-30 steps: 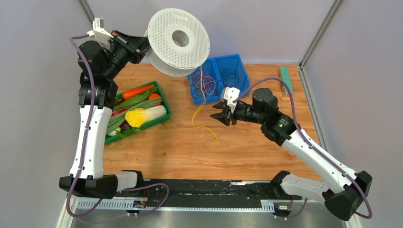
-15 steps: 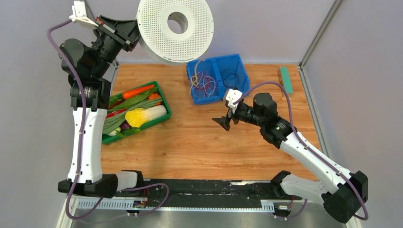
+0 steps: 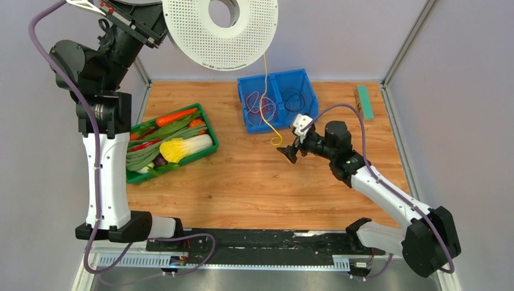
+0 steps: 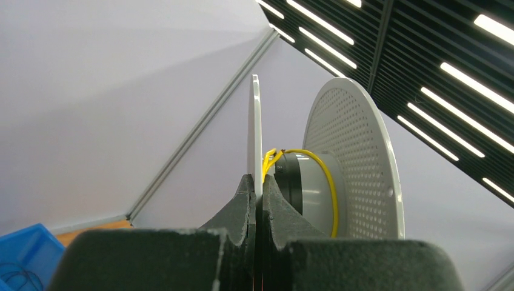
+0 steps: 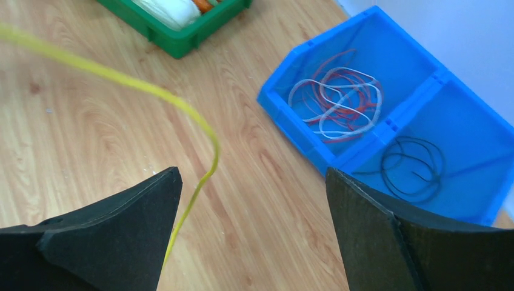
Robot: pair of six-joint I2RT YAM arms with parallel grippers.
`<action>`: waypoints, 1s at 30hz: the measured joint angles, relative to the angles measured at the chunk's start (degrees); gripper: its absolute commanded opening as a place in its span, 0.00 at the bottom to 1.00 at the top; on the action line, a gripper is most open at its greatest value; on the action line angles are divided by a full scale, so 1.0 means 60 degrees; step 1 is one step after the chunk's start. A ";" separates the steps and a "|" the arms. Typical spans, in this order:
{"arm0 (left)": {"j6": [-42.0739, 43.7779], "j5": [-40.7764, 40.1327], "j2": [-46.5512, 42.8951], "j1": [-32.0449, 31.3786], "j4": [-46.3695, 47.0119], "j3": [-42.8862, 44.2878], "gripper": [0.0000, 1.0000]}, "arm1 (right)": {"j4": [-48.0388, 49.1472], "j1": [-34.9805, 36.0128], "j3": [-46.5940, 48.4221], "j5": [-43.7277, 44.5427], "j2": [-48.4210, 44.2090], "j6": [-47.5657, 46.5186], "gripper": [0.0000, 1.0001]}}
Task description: Wrap the cables
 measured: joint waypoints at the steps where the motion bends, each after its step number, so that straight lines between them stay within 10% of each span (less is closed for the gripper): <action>1: 0.0004 0.0022 0.0015 -0.0047 0.0000 0.0080 0.00 | 0.0182 -0.0036 0.0007 -0.0233 0.0153 0.0208 0.91; 10: 0.0058 0.0036 0.0018 -0.0157 0.0004 0.0288 0.00 | 0.0889 0.1348 0.0809 -0.2102 0.1526 0.1698 0.30; 16: 0.0095 0.0004 0.0015 -0.0157 -0.0004 0.0310 0.00 | 0.1326 0.1621 0.0845 -0.1898 0.2131 0.2259 0.86; 21: 0.0135 -0.0047 0.0007 -0.0157 0.0055 0.0321 0.00 | 0.1370 0.1446 0.1137 -0.1093 0.2586 0.3577 0.99; 30: 0.0131 -0.0073 0.0004 -0.0157 0.0204 0.0321 0.00 | 0.1818 0.1206 0.1574 -0.0328 0.3122 0.4779 0.00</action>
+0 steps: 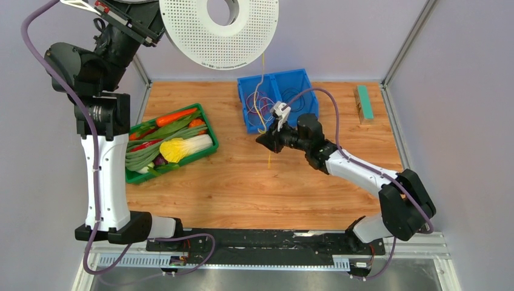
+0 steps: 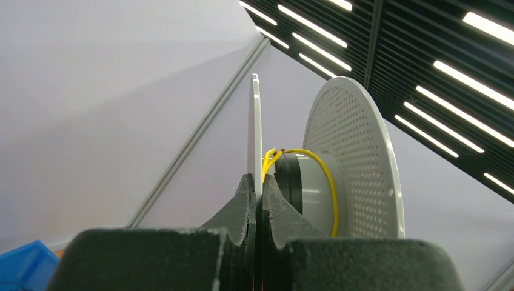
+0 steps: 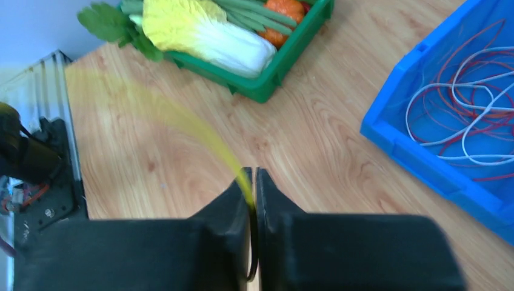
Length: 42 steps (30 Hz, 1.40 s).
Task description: Wrap the cables
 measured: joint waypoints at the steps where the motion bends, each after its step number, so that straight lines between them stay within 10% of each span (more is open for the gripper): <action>1: 0.0004 -0.0025 0.0000 0.0000 0.0007 0.0000 0.00 | -0.0033 -0.0022 -0.0033 0.0033 0.0036 0.0047 0.00; 11: 0.1228 -0.1577 -0.0353 -0.0015 -0.1056 -0.1035 0.00 | -0.1774 0.0080 -0.1147 -0.0164 -0.1650 -0.0809 0.00; 24: 0.3956 -0.6127 0.1410 -0.0219 -0.4754 -0.0925 0.00 | -0.7027 0.3220 -0.1876 -0.0226 -0.5763 -0.5537 0.00; 42: 0.7235 -0.7996 0.1861 -0.2528 -0.6094 -0.3166 0.00 | -1.0102 0.6022 0.3738 0.1220 -0.5144 -0.9817 0.00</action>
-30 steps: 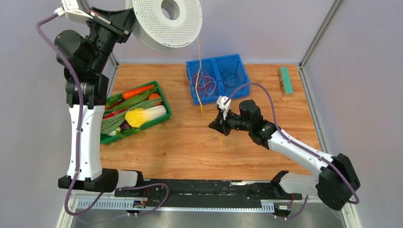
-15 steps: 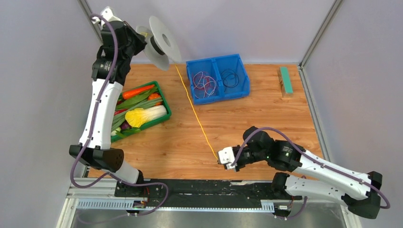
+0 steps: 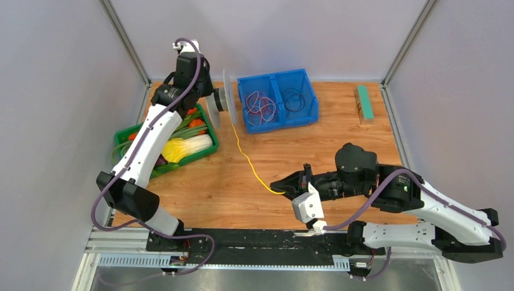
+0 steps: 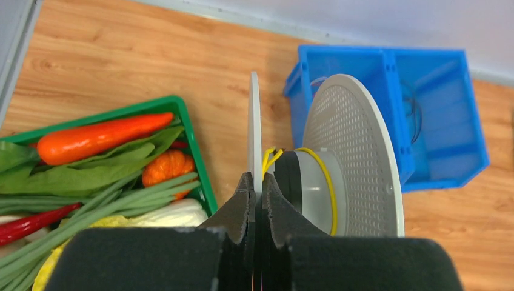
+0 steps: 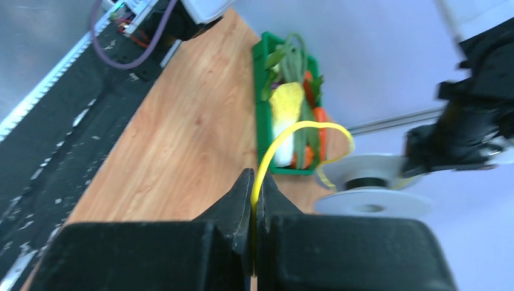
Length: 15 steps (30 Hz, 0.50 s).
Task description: Wrap the cables
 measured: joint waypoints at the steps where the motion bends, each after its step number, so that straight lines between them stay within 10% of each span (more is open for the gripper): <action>1: 0.0040 -0.0073 0.0000 -0.0098 -0.0076 -0.0098 0.00 | -0.0026 0.0011 0.0280 0.0051 0.0131 -0.0182 0.00; 15: 0.0714 -0.0871 0.0095 -0.1293 -0.0324 -0.0903 0.00 | 0.0994 0.0011 0.2375 0.0998 0.1151 -0.1858 0.00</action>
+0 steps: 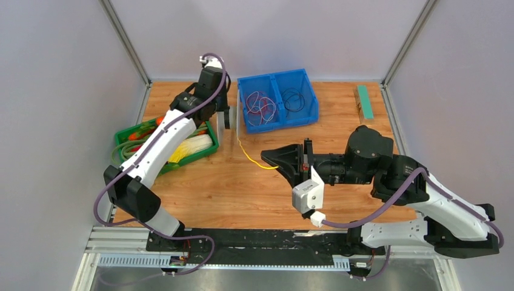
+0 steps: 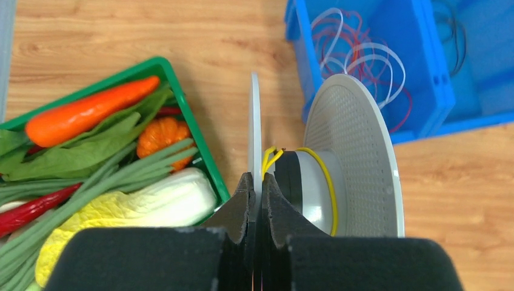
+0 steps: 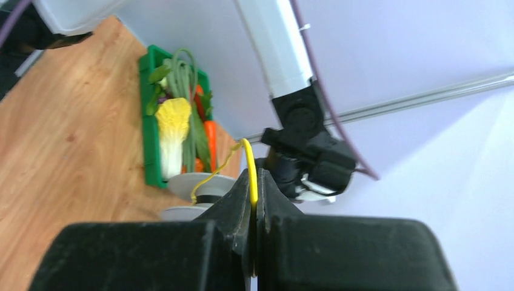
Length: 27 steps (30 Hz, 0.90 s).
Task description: Wrap the cables
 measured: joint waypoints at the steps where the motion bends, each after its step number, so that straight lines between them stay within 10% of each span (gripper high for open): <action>1: 0.0018 0.0033 0.0000 -0.0120 -0.0015 -0.0168 0.00 | 0.0124 -0.0004 0.0084 0.0066 0.0084 -0.0055 0.00; 27: 0.1603 0.5384 -0.3603 -0.1614 0.1858 -0.4229 0.00 | 0.2335 -0.5839 0.2255 -0.1326 0.2659 0.1836 0.00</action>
